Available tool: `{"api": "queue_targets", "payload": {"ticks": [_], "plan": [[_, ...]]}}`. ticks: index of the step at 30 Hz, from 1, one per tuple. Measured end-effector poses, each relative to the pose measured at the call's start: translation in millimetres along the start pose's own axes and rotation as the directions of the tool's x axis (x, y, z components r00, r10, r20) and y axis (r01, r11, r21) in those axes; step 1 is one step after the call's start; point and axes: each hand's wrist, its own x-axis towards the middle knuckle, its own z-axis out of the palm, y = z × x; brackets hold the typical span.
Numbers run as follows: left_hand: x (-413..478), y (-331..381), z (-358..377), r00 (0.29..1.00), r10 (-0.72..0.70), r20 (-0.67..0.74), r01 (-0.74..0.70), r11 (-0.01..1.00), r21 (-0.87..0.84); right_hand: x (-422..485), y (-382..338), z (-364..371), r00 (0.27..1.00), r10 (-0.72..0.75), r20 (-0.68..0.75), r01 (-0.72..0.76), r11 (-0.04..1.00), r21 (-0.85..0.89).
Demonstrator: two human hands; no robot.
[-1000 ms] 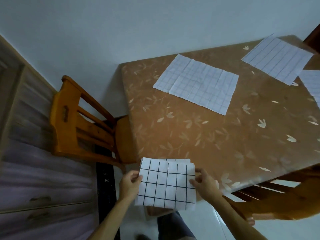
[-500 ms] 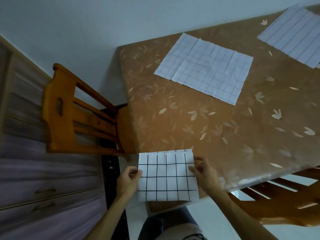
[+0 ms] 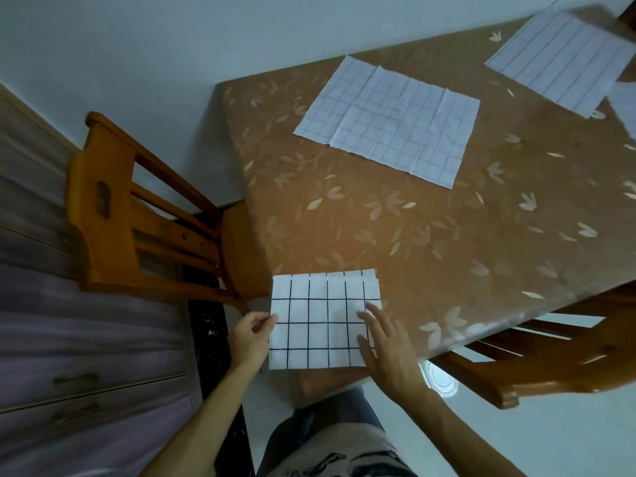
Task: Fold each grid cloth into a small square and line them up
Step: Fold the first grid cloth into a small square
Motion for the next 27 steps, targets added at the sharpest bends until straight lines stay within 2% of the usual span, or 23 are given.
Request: {"api": "queue_targets", "payload": {"ticks": [4,8,14,18,27], "plan": [[-2.4,1.9,9.6,1.0,0.014,0.001,-0.014,1.0,0.008,-9.4,-21.6,23.3,0.979,-0.201,0.037,0.203,0.975,-0.086],[-6.1,-1.3,11.4,1.0,0.028,0.012,-0.029,0.998,0.062,-14.1,-37.1,56.6,0.944,-0.273,0.183,0.296,0.948,-0.112],[-18.3,-4.0,9.4,0.991,0.124,0.043,-0.129,0.978,0.162,-12.7,-43.1,69.5,0.943,-0.221,0.248,0.25,0.964,-0.091],[-25.7,-19.8,8.0,0.986,0.097,0.137,-0.122,0.976,0.183,-11.7,-39.1,71.6,0.938,-0.236,0.254,0.264,0.961,-0.083],[-22.4,-15.6,6.9,0.985,0.07,0.156,-0.099,0.978,0.181,-23.5,12.3,47.8,0.962,-0.158,0.221,0.176,0.982,-0.062]]}}
